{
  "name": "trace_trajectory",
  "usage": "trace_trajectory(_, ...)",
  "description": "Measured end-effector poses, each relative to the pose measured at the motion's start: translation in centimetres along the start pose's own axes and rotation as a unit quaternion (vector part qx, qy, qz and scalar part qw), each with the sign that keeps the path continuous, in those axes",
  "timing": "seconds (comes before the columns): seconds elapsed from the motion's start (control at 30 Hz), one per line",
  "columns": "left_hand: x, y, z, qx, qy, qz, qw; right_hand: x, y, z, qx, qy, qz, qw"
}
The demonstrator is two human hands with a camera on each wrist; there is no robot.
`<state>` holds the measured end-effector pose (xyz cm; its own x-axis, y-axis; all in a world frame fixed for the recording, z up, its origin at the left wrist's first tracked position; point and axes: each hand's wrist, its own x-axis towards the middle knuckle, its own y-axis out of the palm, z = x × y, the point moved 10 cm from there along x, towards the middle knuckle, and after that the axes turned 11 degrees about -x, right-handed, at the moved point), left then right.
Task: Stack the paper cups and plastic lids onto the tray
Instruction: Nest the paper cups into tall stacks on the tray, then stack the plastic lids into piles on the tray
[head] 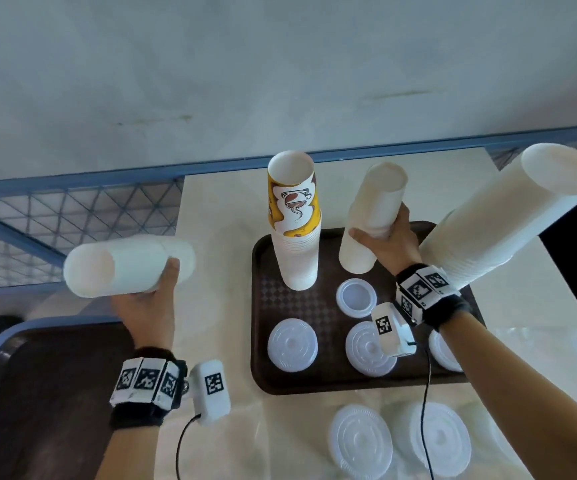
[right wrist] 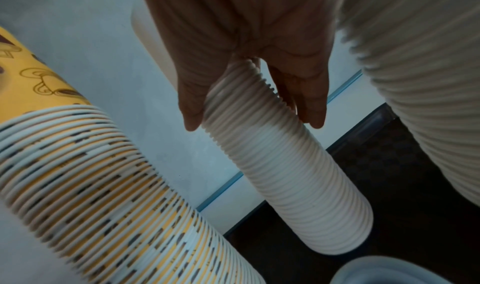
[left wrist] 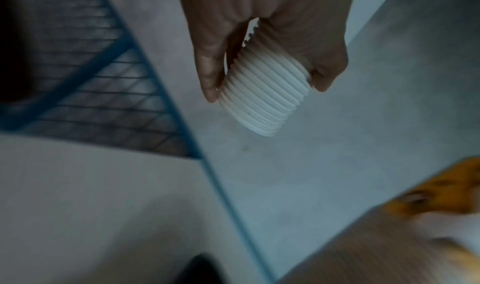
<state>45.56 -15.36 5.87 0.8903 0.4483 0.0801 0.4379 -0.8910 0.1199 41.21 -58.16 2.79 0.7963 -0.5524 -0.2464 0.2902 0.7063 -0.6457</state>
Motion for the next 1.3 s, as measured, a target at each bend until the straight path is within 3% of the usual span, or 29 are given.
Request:
trace_trajectory(0.1, -1.6, 4.2, -10.3, -0.089, 0.124, 0.065, 0.986, -0.4, 0.2, -0.4, -0.003, 0.007, 0.014, 1.000)
trace_trajectory(0.2, -4.1, 10.1, -18.4, -0.148, 0.175, 0.145, 0.962, -1.9, 0.1, -0.9, -0.026, -0.006, 0.004, 1.000)
trace_trajectory(0.27, -6.6, 14.6, -21.6, -0.171, 0.194, 0.221, 0.940, -3.6, 0.1, -1.3, -0.045, -0.012, 0.011, 0.999)
trace_trajectory(0.37, -10.2, 20.8, -23.0, -0.142, 0.206, 0.290, 0.924, -6.7, 1.1, -2.1, -0.052, -0.023, 0.079, 0.995)
trace_trajectory(0.53, -13.4, 27.5, -17.8, 0.014, 0.144, 0.329, 0.933, -11.2, -0.7, -3.7, -0.054, -0.047, 0.103, 0.992)
trace_trajectory(0.77, -13.8, 30.3, -8.6, 0.131, 0.067, 0.340, 0.929, -16.5, -5.5, -7.8, -0.072, -0.052, 0.088, 0.992)
trace_trajectory(0.93, -14.7, 30.4, -4.3, 0.192, 0.026, 0.369, 0.909, -18.3, -9.5, -11.1, -0.103, -0.035, 0.029, 0.994)
trace_trajectory(1.1, -17.1, 26.3, -3.2, 0.215, 0.052, 0.371, 0.902, -19.0, -12.5, -15.4, -0.163, 0.001, 0.005, 0.987)
trace_trajectory(1.2, -21.0, 22.6, -2.4, 0.204, 0.094, 0.429, 0.875, -19.4, -12.8, -18.5, -0.218, 0.029, 0.031, 0.975)
trace_trajectory(1.3, -26.1, 18.5, -0.1, 0.222, 0.108, 0.531, 0.811, -20.3, -11.6, -19.3, -0.255, 0.011, 0.067, 0.965)
